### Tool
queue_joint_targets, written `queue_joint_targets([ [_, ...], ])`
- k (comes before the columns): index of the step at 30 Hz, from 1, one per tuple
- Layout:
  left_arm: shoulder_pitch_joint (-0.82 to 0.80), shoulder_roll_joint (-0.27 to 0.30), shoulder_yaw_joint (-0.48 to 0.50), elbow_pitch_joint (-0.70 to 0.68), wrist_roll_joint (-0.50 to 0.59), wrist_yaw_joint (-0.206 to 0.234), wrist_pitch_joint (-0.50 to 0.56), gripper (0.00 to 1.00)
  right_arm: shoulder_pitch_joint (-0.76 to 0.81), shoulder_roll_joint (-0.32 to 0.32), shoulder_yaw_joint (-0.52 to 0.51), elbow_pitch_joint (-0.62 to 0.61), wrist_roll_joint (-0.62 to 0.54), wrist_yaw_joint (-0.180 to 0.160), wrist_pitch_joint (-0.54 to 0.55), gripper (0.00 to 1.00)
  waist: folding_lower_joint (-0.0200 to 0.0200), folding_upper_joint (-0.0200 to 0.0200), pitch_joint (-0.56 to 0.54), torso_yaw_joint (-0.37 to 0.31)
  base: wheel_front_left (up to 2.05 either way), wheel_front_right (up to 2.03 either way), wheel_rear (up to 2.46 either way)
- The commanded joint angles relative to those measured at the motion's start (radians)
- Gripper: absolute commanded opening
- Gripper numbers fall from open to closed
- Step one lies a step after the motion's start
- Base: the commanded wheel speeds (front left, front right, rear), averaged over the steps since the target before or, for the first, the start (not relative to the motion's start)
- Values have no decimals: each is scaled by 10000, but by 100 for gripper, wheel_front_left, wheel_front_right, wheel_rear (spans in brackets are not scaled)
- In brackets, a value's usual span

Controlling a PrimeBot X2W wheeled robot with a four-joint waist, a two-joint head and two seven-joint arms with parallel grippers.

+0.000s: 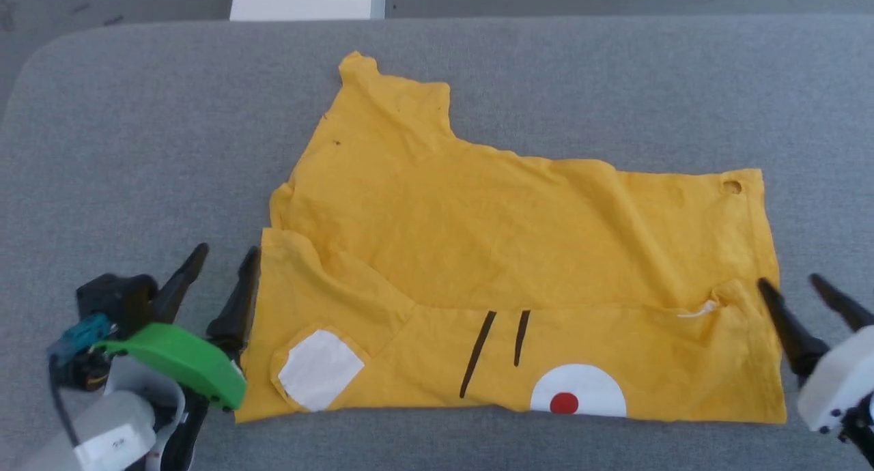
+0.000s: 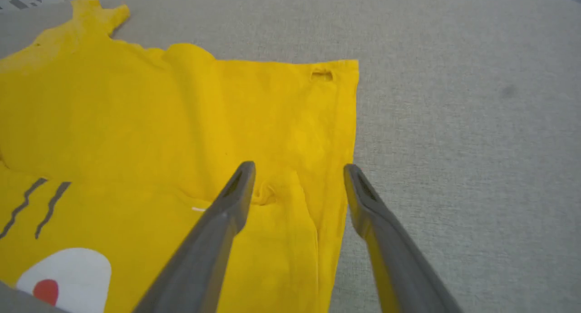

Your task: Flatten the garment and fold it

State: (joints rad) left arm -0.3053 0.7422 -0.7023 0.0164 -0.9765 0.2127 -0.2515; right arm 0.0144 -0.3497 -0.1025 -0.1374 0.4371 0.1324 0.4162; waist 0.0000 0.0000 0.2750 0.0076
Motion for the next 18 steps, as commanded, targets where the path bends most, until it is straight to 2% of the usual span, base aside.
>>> queue_joint_targets([
  [1,468,39,409,-344,11,333,-81,100,275,186,-279,-392,-186,-17,-221,100,0,0,-496,38,0,0,0],
  [5,1688,-421,1930,-1625,999,1106,-97,100,842,939,-1088,-1368,-1068,-17,-1057,100,0,0,-883,92,0,0,0],
  [9,3052,-1176,3055,-2562,2290,1516,-100,100,1434,1869,-1379,-1861,-2178,-17,-2118,100,0,0,-1203,138,0,0,0],
  [13,4282,-2079,3916,-2982,3267,1590,-101,100,1969,2673,-1478,-1863,-3032,-17,-3237,100,0,0,-1512,170,0,0,0],
  [18,5482,-2851,4371,-2763,3983,1250,-101,100,2412,2971,-1320,-1355,-3421,-17,-4141,100,0,0,-1843,164,0,0,0],
])
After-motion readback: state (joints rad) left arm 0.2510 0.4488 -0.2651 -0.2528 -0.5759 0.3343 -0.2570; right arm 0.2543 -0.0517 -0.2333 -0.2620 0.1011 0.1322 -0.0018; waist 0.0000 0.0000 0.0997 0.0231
